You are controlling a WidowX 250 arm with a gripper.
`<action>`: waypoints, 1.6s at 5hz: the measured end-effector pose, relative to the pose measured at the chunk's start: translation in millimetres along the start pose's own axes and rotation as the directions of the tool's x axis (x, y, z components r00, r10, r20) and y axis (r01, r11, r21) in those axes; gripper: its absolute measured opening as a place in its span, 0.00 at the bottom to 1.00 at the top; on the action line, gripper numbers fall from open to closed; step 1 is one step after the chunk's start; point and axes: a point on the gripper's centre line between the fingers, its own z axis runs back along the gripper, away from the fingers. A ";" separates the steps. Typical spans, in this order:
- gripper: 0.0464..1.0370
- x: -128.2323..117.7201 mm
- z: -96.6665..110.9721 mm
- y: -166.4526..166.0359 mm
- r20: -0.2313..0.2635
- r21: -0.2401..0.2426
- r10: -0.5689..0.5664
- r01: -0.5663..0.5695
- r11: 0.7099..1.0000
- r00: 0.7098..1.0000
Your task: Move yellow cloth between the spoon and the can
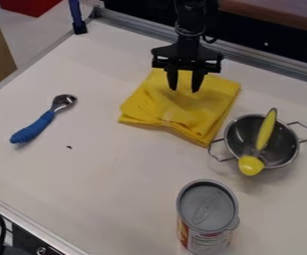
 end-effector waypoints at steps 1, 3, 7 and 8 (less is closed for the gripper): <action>0.12 -3.2 -20.3 2.1 -0.014 0.024 -0.038 0.038 0.999 0.999; 0.01 -17.6 -32.5 11.1 -0.011 -0.010 -0.064 0.064 0.998 0.998; 0.01 -102.9 -19.3 65.0 -0.098 0.045 -0.049 0.053 0.998 0.994; 0.01 -123.7 -17.6 69.0 -0.100 0.033 -0.092 0.096 0.995 0.991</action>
